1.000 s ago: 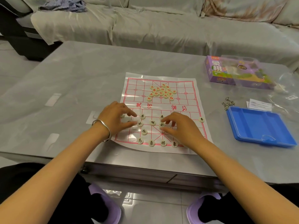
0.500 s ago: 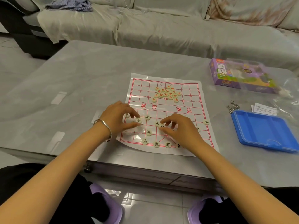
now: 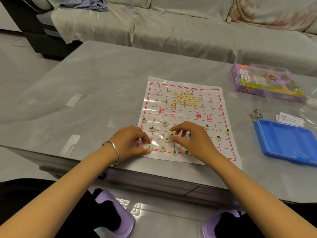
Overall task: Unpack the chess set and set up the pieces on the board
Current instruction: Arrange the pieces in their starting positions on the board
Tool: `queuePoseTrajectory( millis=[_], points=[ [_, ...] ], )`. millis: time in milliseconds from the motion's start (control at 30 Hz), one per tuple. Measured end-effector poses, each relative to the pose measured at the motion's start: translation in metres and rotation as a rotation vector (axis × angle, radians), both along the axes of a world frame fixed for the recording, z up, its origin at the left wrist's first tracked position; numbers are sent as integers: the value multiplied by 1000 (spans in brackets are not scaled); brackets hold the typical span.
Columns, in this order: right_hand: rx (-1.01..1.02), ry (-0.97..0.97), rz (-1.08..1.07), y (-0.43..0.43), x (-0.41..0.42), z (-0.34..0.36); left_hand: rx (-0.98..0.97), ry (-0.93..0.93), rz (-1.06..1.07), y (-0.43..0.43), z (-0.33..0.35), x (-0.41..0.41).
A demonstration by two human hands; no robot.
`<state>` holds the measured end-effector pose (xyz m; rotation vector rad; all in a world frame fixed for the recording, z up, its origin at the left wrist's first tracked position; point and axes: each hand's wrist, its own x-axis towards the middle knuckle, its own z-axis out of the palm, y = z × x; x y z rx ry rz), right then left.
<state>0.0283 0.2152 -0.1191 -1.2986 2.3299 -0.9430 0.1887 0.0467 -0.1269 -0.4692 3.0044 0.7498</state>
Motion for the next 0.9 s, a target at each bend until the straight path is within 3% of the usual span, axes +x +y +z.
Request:
queuePoseTrajectory(
  millis=[367, 567, 667, 900],
  points=[
    [-6, 8, 4, 14, -3, 4, -66, -27, -24, 4, 6, -5],
    [39, 12, -39, 61, -29, 16, -127, 156, -132, 44, 20, -36],
    [61, 3, -77, 89, -44, 22, -82, 135, -167, 69, 19, -58],
    [132, -44, -131, 126, -53, 13, -182, 24, -268, 105, 7, -100]
  ],
)
